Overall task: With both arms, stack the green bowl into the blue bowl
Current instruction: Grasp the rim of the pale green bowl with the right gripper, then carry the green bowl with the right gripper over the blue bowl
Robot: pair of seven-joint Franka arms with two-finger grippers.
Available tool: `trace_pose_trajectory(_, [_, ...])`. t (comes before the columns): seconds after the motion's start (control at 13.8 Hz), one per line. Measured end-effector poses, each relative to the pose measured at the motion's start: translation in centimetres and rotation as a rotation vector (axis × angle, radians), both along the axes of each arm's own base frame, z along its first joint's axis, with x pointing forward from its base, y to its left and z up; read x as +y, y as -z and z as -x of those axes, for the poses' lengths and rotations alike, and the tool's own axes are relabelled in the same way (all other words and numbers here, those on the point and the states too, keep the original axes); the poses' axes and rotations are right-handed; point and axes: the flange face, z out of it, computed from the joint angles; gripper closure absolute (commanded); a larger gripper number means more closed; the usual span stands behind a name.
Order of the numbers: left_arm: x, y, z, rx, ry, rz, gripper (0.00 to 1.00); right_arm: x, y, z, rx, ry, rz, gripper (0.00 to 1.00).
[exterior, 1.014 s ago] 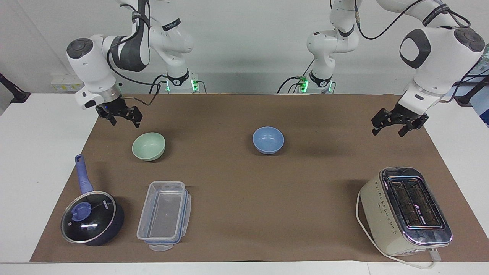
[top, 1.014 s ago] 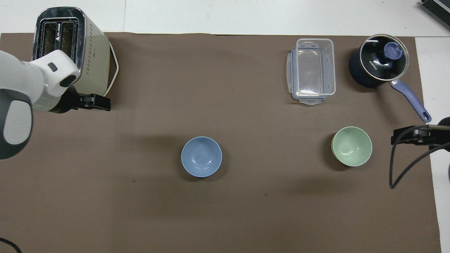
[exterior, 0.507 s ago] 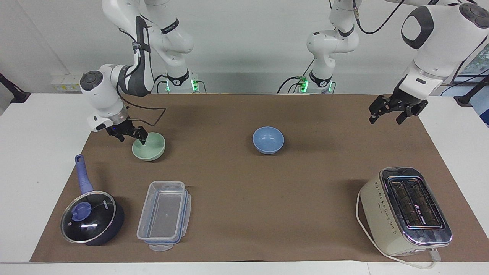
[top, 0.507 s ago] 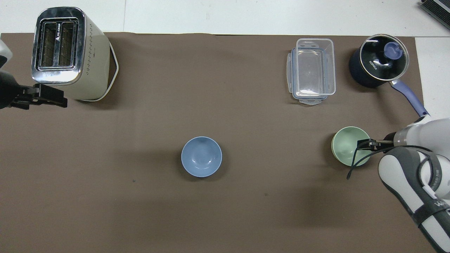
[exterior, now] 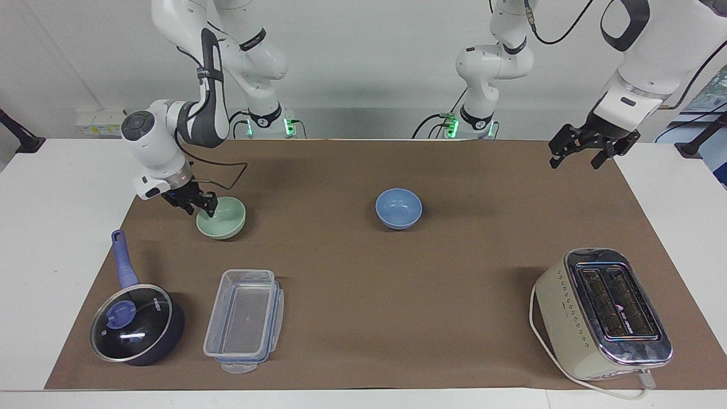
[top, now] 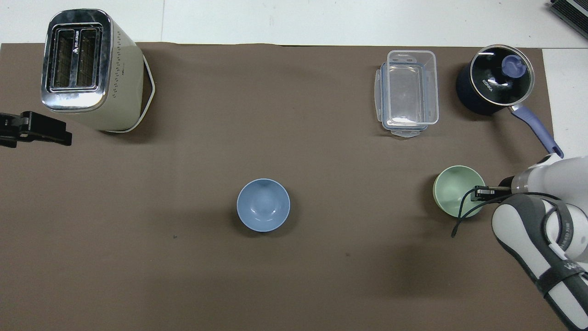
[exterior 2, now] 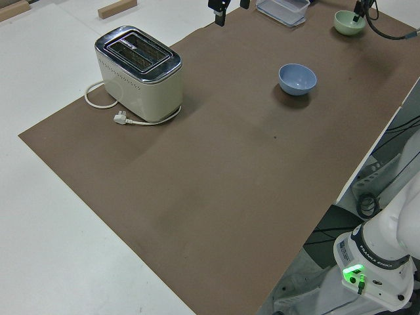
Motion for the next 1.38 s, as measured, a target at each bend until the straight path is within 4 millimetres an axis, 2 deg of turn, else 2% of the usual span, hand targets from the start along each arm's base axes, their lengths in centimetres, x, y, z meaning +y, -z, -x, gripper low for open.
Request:
trace_pose_trajectory(0.29, [0.8, 0.1, 0.0, 0.006, -0.017, -0.001, 0.0, 0.0, -0.2, -0.1, -0.006, 0.0, 0.0, 1.0])
trace_pose_trajectory(0.51, [1.0, 0.1, 0.0, 0.008, -0.021, -0.001, 0.0, 0.3, -1.9, -0.4, -0.036, -0.006, 0.009, 1.0])
trace_pose_trajectory(0.65, [1.0, 0.1, 0.0, 0.009, -0.022, -0.001, 0.0, 1.5, -2.8, -0.7, -0.054, -0.03, 0.015, 1.0])
trace_pose_trajectory(1.23, [1.0, 0.2, 0.2, 0.02, -0.022, -0.005, 0.0, 14.3, -6.2, -1.3, -0.078, -0.212, 0.006, 1.0])
trace_pose_trajectory(1.38, [1.1, 0.2, 0.3, 0.024, -0.02, -0.02, 0.0, 18.7, -6.8, -0.7, -0.076, -0.187, 0.001, 1.0])
